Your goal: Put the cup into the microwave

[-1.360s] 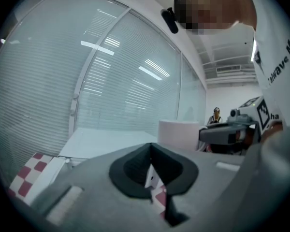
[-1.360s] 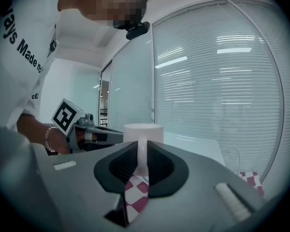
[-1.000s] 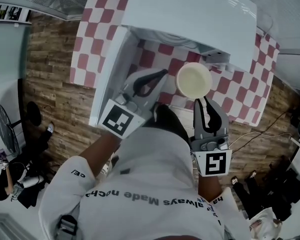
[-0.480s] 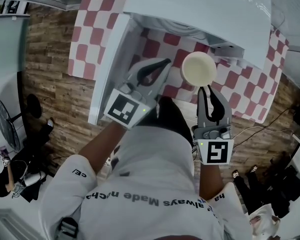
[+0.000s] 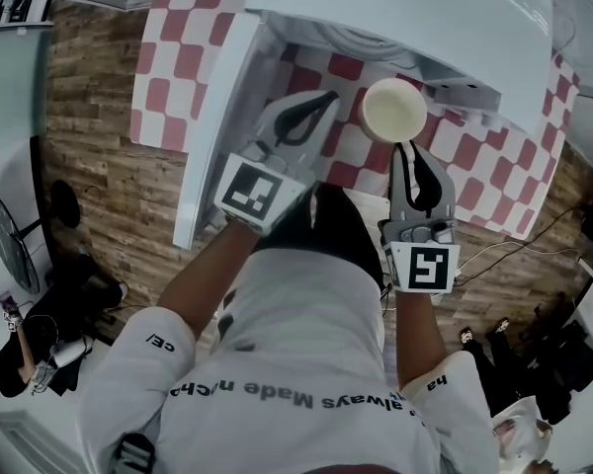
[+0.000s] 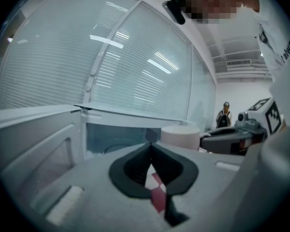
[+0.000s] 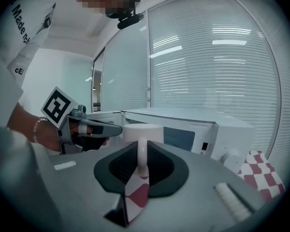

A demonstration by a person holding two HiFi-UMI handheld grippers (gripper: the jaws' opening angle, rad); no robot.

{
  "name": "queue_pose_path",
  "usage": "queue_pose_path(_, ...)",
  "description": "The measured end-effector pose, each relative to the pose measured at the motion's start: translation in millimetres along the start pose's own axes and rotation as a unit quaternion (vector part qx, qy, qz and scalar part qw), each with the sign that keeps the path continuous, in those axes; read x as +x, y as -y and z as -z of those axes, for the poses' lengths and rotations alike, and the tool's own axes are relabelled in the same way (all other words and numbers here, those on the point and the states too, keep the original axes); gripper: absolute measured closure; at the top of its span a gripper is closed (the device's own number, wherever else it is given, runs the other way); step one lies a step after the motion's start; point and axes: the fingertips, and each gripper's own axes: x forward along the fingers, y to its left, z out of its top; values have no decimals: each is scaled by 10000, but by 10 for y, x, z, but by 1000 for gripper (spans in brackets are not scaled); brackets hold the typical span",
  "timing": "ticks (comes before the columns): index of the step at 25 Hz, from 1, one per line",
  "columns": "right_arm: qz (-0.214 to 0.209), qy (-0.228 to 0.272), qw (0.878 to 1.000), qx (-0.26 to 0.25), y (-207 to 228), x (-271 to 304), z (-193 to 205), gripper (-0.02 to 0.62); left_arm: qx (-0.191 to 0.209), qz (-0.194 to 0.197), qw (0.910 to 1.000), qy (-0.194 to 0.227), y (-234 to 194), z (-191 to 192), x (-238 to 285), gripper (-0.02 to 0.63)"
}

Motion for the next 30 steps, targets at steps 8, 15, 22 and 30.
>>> queue_pose_path(8, 200, -29, 9998, -29, 119, 365, 205, 554, 95, -203, 9997, 17, -235, 138, 214, 603)
queue_pose_path(15, 313, -82, 9995, 17, 218, 672, 349, 554, 184, -240, 9995, 26, -356, 260, 359, 603)
queue_pose_path(22, 327, 26, 9994, -50, 300, 920, 373, 554, 179, -322, 9993, -55, -509, 382, 470, 603)
queue_pose_path(30, 383, 38, 9992, -74, 417, 1218, 367, 554, 176, -483, 9987, -42, -719, 386, 668, 603)
